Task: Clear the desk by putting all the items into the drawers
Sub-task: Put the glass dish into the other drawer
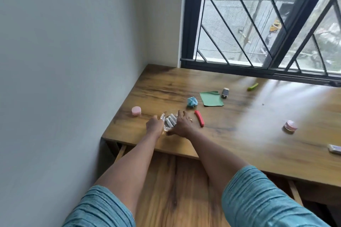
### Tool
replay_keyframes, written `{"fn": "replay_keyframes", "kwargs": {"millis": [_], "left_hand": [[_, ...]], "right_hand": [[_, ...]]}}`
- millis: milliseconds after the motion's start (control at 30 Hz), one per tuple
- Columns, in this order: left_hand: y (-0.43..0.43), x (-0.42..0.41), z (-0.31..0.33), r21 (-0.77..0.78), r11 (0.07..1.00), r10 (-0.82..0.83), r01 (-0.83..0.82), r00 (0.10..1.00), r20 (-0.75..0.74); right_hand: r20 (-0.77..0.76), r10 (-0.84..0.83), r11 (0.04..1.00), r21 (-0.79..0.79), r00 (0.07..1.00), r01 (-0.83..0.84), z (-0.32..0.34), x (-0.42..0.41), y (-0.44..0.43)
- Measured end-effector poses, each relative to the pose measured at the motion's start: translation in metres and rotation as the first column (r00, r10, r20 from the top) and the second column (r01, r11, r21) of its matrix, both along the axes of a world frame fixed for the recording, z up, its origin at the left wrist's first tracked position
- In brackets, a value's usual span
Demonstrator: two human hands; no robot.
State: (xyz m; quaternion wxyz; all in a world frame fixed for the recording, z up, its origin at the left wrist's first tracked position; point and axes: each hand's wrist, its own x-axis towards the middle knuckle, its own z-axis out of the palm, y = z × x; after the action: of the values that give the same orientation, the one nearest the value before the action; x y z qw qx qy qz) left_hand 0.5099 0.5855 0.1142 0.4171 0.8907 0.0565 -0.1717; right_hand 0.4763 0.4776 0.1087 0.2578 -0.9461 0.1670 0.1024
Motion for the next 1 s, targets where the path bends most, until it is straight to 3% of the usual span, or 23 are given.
{"fn": "replay_keyframes", "kwargs": {"millis": [133,500,733,867,1000], "left_hand": [[-0.005,0.006,-0.008,-0.035,0.999,-0.031,0.032,0.999,0.04],[-0.002,-0.035,0.001,-0.289,0.952,0.118,-0.101,0.992,0.04],[-0.006,-0.11,0.0,-0.339,0.939,0.05,-0.051,0.999,-0.011],[-0.015,-0.166,-0.018,-0.339,0.941,-0.034,0.004,0.996,-0.083],[-0.022,-0.229,-0.034,-0.357,0.933,-0.103,0.051,0.986,-0.128]], "right_hand": [[-0.026,-0.011,1.0,-0.017,1.0,0.01,-0.001,0.014,0.005],[0.005,-0.049,0.999,-0.005,0.999,0.049,0.008,-0.027,0.002],[-0.096,-0.05,0.997,-0.069,0.994,0.043,0.025,-0.11,-0.01],[-0.15,-0.106,0.985,-0.153,0.983,0.082,0.02,-0.18,-0.017],[-0.187,-0.183,0.977,-0.142,0.965,0.157,0.002,-0.252,-0.022]]}}
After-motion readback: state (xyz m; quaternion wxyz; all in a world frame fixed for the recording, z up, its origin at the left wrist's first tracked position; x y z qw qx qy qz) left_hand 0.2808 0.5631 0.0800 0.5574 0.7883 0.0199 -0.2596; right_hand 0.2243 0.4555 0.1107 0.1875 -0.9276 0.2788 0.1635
